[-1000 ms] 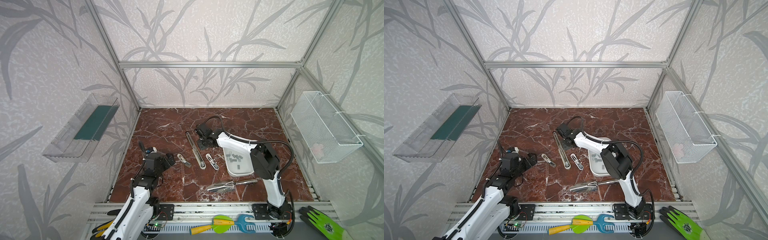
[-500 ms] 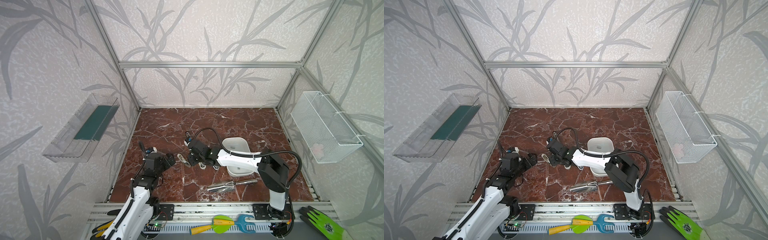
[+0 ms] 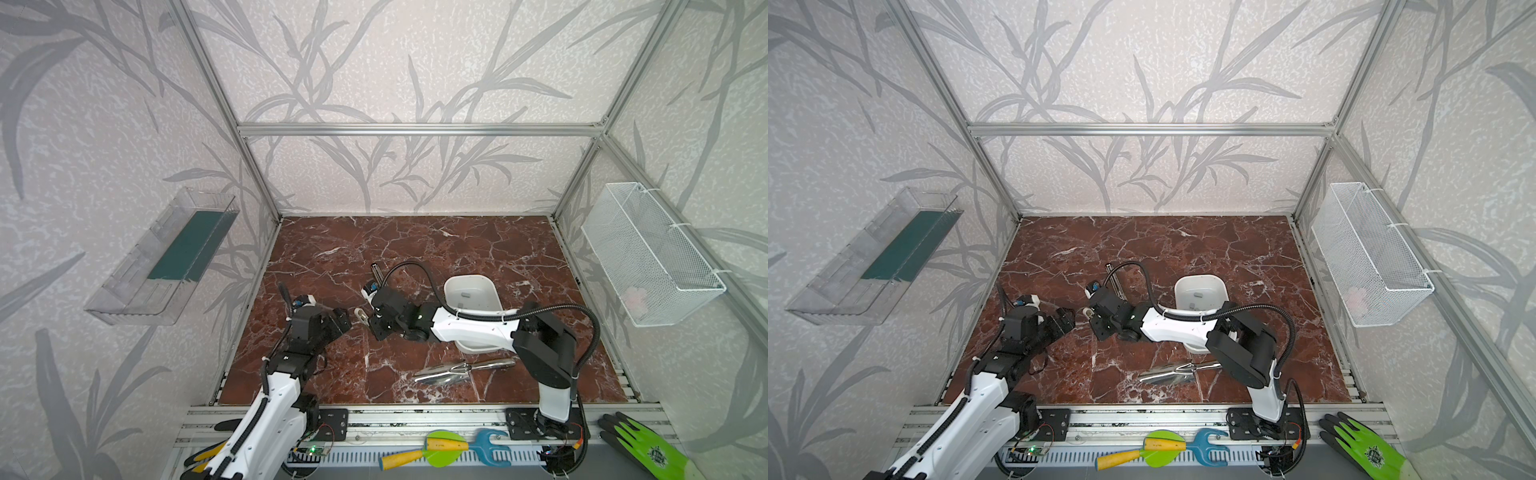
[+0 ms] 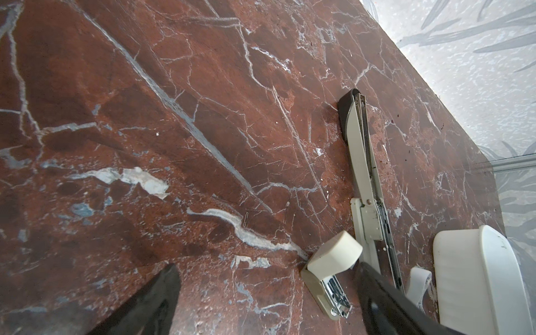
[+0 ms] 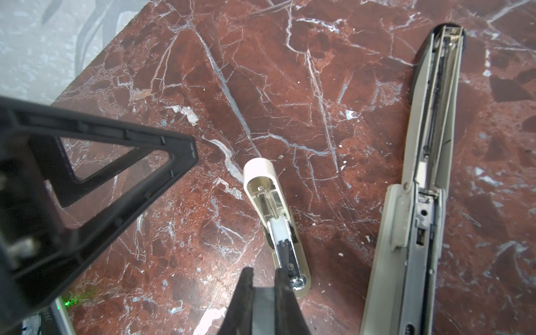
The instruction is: Load the staples into the stapler
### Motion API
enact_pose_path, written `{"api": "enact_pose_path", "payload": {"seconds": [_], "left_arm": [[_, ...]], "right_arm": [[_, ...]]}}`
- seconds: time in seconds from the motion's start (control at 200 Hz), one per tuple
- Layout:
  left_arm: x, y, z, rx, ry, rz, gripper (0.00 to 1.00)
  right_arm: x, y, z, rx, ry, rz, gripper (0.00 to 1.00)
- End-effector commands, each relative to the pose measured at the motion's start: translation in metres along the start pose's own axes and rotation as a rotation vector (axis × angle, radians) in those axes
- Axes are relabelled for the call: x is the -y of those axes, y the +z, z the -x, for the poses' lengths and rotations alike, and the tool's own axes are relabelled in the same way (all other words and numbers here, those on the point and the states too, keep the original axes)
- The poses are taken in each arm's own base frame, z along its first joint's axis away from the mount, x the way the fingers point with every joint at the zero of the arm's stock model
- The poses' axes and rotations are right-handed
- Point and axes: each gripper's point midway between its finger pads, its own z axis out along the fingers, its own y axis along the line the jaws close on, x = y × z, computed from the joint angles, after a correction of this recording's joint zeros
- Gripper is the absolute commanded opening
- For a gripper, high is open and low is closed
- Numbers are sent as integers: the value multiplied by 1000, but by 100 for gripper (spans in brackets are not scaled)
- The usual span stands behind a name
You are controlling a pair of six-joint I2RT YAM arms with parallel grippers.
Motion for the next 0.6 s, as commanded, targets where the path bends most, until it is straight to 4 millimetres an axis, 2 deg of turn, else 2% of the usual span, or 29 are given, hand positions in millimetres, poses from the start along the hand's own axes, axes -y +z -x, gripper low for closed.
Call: {"api": "enact_pose_path", "payload": {"seconds": [0.0,0.32,0.6], "left_arm": [[1,1,1,3,-2,-10,95],[1,2,-1,-5,-1,-15,95],[2,2,-1,-6,-2,-16,95]], "right_arm": [[3,7,4,4,-5,-24,11],[7,21,-6,-25,-18,-42,11],[15,26,-7,-22,-41,-77,11]]}}
